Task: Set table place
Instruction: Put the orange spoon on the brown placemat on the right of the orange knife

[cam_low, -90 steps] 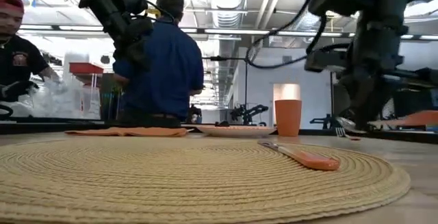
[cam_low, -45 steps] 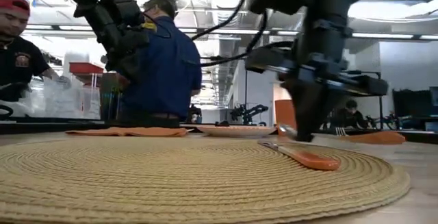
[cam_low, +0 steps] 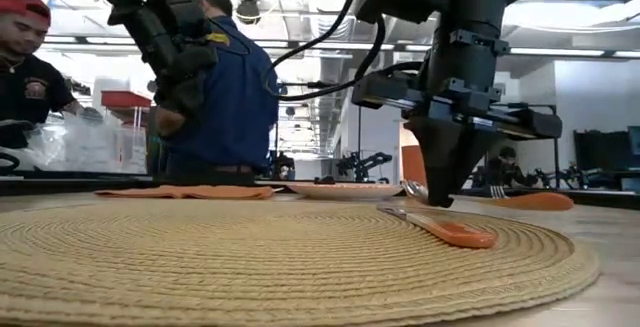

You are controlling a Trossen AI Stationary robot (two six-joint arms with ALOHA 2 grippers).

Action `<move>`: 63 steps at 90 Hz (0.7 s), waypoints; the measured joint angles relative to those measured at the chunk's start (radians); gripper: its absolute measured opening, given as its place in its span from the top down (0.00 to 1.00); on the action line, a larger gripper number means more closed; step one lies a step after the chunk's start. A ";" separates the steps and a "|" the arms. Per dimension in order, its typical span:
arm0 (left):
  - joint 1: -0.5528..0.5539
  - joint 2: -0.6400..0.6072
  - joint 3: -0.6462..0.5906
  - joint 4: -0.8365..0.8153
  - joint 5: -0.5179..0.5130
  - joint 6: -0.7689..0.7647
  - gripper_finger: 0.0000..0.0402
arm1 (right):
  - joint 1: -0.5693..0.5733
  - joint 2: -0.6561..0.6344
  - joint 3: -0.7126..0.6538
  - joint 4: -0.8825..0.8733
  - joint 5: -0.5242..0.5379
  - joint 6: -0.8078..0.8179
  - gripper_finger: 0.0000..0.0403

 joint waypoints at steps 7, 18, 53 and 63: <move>0.000 0.000 0.000 0.000 0.000 0.000 0.87 | 0.008 0.021 0.000 0.040 0.015 0.035 1.00; 0.000 0.000 0.000 0.001 0.000 0.004 0.87 | 0.024 0.028 0.002 0.068 0.040 0.094 1.00; 0.000 0.000 0.000 0.007 0.000 0.001 0.87 | 0.034 0.028 0.001 0.034 0.069 0.150 0.99; 0.000 0.000 0.000 0.007 0.000 -0.004 0.87 | 0.034 0.029 0.001 0.037 0.082 0.129 0.95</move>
